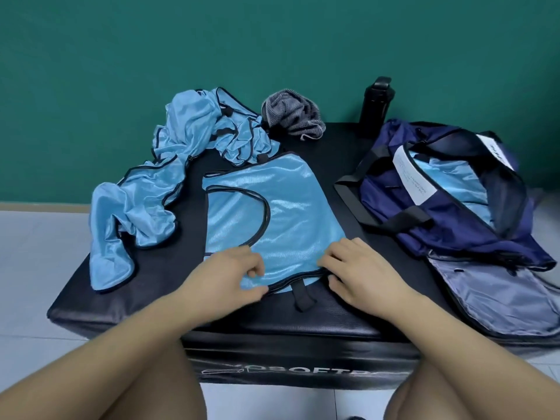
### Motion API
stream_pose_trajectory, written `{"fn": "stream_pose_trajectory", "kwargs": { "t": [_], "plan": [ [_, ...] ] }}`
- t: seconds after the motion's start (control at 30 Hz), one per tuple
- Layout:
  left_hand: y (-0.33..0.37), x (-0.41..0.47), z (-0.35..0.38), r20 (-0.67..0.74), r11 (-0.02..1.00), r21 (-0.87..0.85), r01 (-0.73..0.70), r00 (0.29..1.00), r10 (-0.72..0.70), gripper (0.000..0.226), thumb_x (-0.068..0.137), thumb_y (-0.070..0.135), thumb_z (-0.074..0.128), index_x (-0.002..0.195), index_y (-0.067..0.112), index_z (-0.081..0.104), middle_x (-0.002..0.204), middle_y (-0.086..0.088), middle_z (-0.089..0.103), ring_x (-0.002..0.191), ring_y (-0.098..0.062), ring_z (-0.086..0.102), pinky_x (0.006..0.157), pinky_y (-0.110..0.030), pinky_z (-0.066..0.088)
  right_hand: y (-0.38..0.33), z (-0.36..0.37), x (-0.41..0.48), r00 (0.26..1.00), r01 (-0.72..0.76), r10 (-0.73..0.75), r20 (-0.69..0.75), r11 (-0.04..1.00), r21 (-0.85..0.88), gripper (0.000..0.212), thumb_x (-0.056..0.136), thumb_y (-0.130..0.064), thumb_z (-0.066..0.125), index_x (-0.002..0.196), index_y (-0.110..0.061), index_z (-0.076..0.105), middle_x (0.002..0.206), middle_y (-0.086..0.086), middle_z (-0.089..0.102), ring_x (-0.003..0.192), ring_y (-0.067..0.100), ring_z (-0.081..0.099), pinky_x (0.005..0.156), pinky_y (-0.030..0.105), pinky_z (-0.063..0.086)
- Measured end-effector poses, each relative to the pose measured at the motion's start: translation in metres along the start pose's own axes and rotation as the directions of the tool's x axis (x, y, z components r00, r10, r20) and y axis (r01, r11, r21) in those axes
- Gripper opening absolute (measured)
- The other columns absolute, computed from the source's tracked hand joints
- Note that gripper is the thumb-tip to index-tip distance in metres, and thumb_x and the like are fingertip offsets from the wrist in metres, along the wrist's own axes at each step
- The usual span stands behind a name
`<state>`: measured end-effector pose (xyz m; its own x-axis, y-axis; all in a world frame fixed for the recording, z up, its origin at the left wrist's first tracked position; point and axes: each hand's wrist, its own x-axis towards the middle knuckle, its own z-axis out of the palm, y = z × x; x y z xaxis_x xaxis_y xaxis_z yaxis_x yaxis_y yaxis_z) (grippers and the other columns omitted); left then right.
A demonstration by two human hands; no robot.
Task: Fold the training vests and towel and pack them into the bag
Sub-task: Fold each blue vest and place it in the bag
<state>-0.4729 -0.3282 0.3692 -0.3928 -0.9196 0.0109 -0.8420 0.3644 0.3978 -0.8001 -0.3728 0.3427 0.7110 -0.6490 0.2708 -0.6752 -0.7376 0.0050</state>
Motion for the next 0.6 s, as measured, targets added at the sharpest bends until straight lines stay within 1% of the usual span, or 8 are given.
{"fn": "stream_pose_trajectory", "kwargs": {
  "t": [0.07,0.13,0.27,0.33,0.37,0.43,0.53,0.6],
  "plan": [
    [0.000,-0.016,0.006,-0.004,0.990,0.133,-0.054,0.998,0.055,0.022,0.088,0.057,0.065,0.100,0.039,0.058,0.096,0.018,0.053,0.090,-0.004,0.053,0.073,-0.027,0.047,0.001,0.003,-0.002,1.000,0.016,-0.015,0.010,0.999,-0.045,0.016,0.091,-0.017,0.060,0.105,-0.021,0.067,0.101,-0.003,0.057,0.087,0.024,0.050,0.077,0.040,0.044],
    [-0.004,-0.026,0.010,-0.025,0.966,0.242,-0.091,0.995,0.100,0.022,0.086,0.051,0.064,0.099,0.034,0.057,0.092,0.015,0.050,0.079,-0.009,0.050,0.063,-0.030,0.041,0.004,0.004,-0.004,0.999,0.015,-0.012,0.040,0.996,-0.089,0.015,0.091,-0.015,0.062,0.104,-0.022,0.066,0.100,-0.003,0.057,0.086,0.025,0.050,0.074,0.041,0.045],
    [-0.011,-0.032,0.009,-0.030,0.925,0.369,-0.091,0.993,0.110,0.020,0.080,0.038,0.069,0.092,0.030,0.055,0.084,0.013,0.048,0.066,-0.012,0.043,0.055,-0.030,0.035,0.003,0.000,-0.011,0.993,-0.081,0.089,0.079,0.992,-0.100,0.015,0.092,-0.018,0.061,0.105,-0.023,0.062,0.098,-0.004,0.052,0.087,0.024,0.052,0.063,0.039,0.049],
    [-0.009,-0.032,0.011,-0.020,0.903,0.421,-0.083,0.995,0.101,0.024,0.073,0.033,0.074,0.085,0.029,0.053,0.078,0.012,0.046,0.061,-0.013,0.040,0.051,-0.028,0.029,0.001,-0.002,-0.011,0.990,-0.082,0.095,0.100,0.989,-0.123,0.014,0.092,-0.019,0.058,0.106,-0.022,0.061,0.098,-0.003,0.051,0.086,0.024,0.051,0.066,0.040,0.048],
    [-0.007,-0.031,0.013,-0.020,0.894,0.442,-0.072,0.996,0.090,0.025,0.071,0.031,0.075,0.082,0.028,0.052,0.076,0.011,0.046,0.059,-0.014,0.043,0.050,-0.028,0.028,-0.001,-0.002,-0.010,0.990,-0.075,0.090,0.111,0.988,-0.133,0.015,0.091,-0.020,0.058,0.106,-0.022,0.061,0.097,-0.003,0.051,0.084,0.025,0.050,0.069,0.041,0.047],
    [-0.006,-0.027,0.017,-0.036,0.884,0.465,-0.038,0.997,0.062,0.023,0.073,0.030,0.073,0.082,0.026,0.052,0.076,0.009,0.049,0.060,-0.017,0.052,0.047,-0.029,0.032,-0.003,-0.005,-0.005,0.987,-0.079,0.097,0.131,0.987,-0.138,0.018,0.092,-0.025,0.056,0.109,-0.022,0.061,0.096,-0.002,0.051,0.084,0.025,0.050,0.074,0.042,0.046],
    [-0.007,-0.023,0.018,-0.073,0.902,0.432,0.014,0.997,0.020,0.014,0.083,0.031,0.066,0.088,0.026,0.054,0.082,0.009,0.053,0.069,-0.019,0.058,0.051,-0.032,0.045,-0.010,-0.009,0.003,0.977,-0.137,0.150,0.148,0.986,-0.098,0.030,0.095,-0.044,0.049,0.113,-0.023,0.061,0.096,-0.002,0.052,0.086,0.024,0.053,0.075,0.042,0.047],
    [-0.006,-0.021,0.017,-0.078,0.909,0.416,0.030,0.997,0.003,0.011,0.084,0.029,0.064,0.087,0.026,0.054,0.082,0.009,0.053,0.070,-0.020,0.058,0.053,-0.033,0.044,-0.014,-0.008,0.007,0.978,-0.147,0.159,0.139,0.985,-0.091,0.032,0.095,-0.048,0.049,0.112,-0.023,0.060,0.091,-0.002,0.051,0.082,0.025,0.052,0.072,0.041,0.045]
  ]
}}
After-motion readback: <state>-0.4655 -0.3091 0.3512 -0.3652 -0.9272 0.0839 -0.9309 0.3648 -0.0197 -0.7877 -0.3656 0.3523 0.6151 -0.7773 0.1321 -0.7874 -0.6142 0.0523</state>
